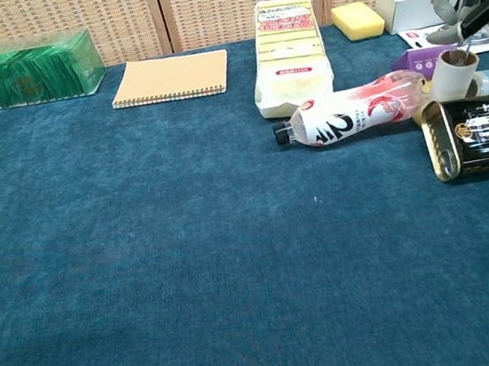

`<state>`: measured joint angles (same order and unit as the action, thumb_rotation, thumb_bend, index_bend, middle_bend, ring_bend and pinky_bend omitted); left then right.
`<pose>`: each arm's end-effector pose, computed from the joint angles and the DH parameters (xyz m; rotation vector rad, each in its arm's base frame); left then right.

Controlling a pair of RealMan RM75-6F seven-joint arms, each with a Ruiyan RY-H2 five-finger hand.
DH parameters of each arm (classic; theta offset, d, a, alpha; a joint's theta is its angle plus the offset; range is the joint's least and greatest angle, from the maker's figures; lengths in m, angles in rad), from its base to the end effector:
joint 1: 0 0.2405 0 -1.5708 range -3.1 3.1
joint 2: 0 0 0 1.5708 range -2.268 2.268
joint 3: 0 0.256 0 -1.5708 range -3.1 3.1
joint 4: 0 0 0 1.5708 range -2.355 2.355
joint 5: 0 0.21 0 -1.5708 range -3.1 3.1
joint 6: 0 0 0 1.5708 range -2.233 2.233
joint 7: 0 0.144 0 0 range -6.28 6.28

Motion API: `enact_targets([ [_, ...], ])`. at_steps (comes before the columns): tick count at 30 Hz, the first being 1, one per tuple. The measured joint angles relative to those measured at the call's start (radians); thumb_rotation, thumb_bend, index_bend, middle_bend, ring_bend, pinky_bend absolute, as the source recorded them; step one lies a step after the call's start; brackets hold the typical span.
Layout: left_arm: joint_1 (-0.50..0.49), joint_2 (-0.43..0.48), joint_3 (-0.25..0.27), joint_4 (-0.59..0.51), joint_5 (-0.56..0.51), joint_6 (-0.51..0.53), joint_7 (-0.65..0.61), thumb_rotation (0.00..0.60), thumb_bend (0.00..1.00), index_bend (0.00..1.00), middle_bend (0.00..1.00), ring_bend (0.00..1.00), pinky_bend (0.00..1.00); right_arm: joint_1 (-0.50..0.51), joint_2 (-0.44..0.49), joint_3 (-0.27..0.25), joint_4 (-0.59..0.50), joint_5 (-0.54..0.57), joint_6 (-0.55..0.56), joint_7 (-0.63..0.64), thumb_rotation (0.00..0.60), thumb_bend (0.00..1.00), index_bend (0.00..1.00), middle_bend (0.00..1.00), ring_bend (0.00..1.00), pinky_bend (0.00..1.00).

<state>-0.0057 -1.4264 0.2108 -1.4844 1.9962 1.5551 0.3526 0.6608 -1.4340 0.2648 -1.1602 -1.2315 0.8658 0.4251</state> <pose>-0.2468 0.0843 0.0347 -1.8882 -0.6747 -1.0037 -0.2420 -0.4019 0.0713 1.4381 -1.3280 1.1651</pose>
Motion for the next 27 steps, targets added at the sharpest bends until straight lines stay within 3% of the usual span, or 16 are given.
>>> enact_targets([
  [19, 0.000, 0.004, 0.004, -0.001, 0.007, 0.010, -0.003, 0.600, 0.28, 0.22, 0.18, 0.16, 0.41, -0.003, 0.033, -0.036, -0.002, -0.067, -0.002, 0.033, 0.600, 0.32, 0.38, 0.41, 0.43, 0.47],
  [27, 0.000, 0.006, 0.005, -0.002, 0.009, 0.012, -0.004, 0.600, 0.28, 0.22, 0.18, 0.16, 0.41, -0.004, 0.060, -0.047, -0.022, -0.086, -0.003, 0.032, 0.600, 0.27, 0.30, 0.32, 0.34, 0.39],
])
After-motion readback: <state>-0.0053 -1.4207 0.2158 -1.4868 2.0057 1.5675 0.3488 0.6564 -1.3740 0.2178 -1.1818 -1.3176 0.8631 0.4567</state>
